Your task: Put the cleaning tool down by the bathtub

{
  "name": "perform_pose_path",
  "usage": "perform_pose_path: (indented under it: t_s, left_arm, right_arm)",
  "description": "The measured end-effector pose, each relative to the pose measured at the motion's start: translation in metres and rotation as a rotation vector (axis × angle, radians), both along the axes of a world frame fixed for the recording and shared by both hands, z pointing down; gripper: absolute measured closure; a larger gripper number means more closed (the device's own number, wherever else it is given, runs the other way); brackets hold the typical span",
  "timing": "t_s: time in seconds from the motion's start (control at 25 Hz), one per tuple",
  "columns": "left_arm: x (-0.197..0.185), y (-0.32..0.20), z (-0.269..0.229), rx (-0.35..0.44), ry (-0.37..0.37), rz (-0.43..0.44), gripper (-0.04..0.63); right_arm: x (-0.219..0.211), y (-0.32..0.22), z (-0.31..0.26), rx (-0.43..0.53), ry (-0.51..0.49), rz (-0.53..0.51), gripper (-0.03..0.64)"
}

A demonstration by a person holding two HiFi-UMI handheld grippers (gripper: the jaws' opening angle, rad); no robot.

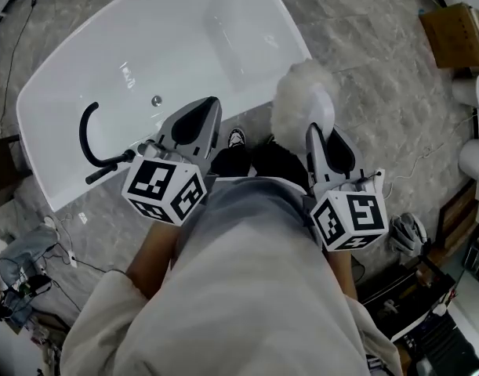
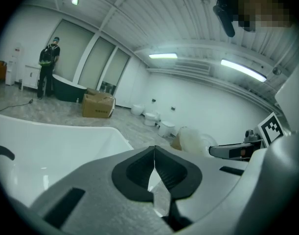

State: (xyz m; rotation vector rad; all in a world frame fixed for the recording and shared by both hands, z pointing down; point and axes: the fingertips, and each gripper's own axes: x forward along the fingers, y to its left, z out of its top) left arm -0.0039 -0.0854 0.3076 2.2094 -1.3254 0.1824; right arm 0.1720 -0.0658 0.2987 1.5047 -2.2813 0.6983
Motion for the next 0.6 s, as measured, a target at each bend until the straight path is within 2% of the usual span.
perform_pose_path:
  t_s: [0.28, 0.6]
  left_arm:
    - [-0.026, -0.013, 0.009, -0.017, -0.016, -0.126, 0.586]
    - [-0.051, -0.029, 0.019, -0.069, 0.0, -0.313, 0.586]
  right_arm:
    - [-0.03, -0.036, 0.017, -0.026, 0.024, -0.17, 0.538]
    - [-0.063, -0.075, 0.044, -0.115, 0.033, -0.383, 0.538]
